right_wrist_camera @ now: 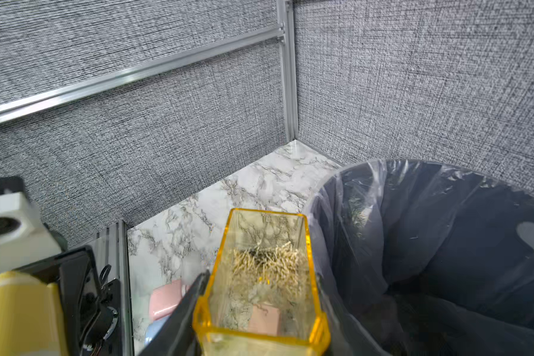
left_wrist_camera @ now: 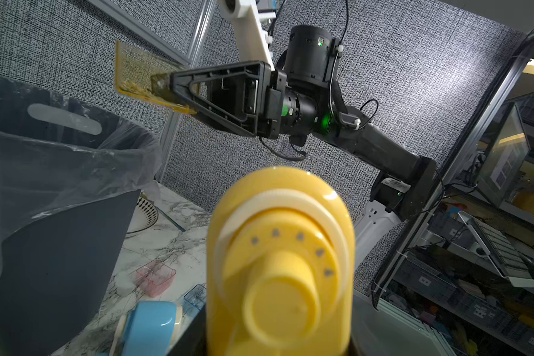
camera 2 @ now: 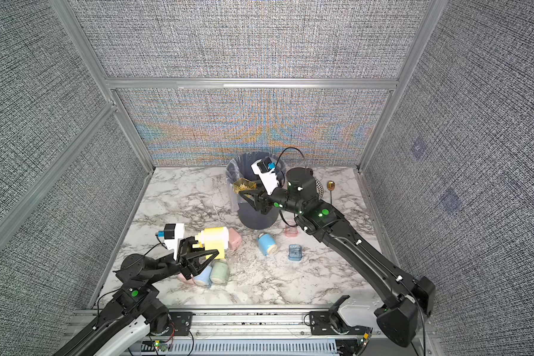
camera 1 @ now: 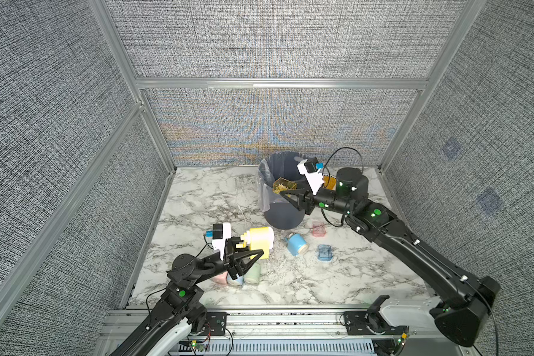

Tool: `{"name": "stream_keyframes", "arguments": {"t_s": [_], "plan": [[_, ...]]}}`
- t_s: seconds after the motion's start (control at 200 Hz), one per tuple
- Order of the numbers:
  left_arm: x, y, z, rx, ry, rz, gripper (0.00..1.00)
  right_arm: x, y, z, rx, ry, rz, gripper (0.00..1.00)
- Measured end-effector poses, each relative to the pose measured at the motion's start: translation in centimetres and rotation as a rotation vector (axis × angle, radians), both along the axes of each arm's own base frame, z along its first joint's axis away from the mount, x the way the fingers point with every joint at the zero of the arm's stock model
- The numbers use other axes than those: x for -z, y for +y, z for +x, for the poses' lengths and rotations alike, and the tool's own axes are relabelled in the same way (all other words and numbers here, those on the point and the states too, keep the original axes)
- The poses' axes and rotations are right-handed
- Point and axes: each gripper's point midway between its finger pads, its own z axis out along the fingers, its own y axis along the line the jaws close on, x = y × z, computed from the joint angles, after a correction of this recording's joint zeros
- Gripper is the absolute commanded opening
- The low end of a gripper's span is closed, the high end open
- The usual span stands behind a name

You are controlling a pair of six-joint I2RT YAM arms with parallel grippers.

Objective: Take out the pencil sharpener tray and clean the shavings
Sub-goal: Pour the shavings into the trash bin.

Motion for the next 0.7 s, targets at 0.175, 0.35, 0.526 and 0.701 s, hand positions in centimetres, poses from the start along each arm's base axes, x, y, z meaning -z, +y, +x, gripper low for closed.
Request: {"name": "stream_keyframes", "arguments": {"t_s": [0.175, 0.35, 0.526, 0.701], "plan": [[1.6, -0.7, 1.2, -0.015, 0.038, 0.045, 0.09, 0.5, 0.7, 3.0, 0.08, 0.127, 0.031, 0.35], [2.1, -0.9, 1.6, -0.019, 0.05, 0.059, 0.09, 1.5, 0.5, 5.6, 0.163, 0.292, 0.11, 0.35], [1.3, -0.6, 1.2, -0.02, 0.016, 0.043, 0.09, 1.1, 0.2, 6.4, 0.253, 0.441, 0.218, 0.35], [0.5, -0.2, 0.6, -0.023, -0.015, 0.022, 0.09, 0.0, -0.6, 7.2, 0.367, 0.592, 0.323, 0.35]]}}
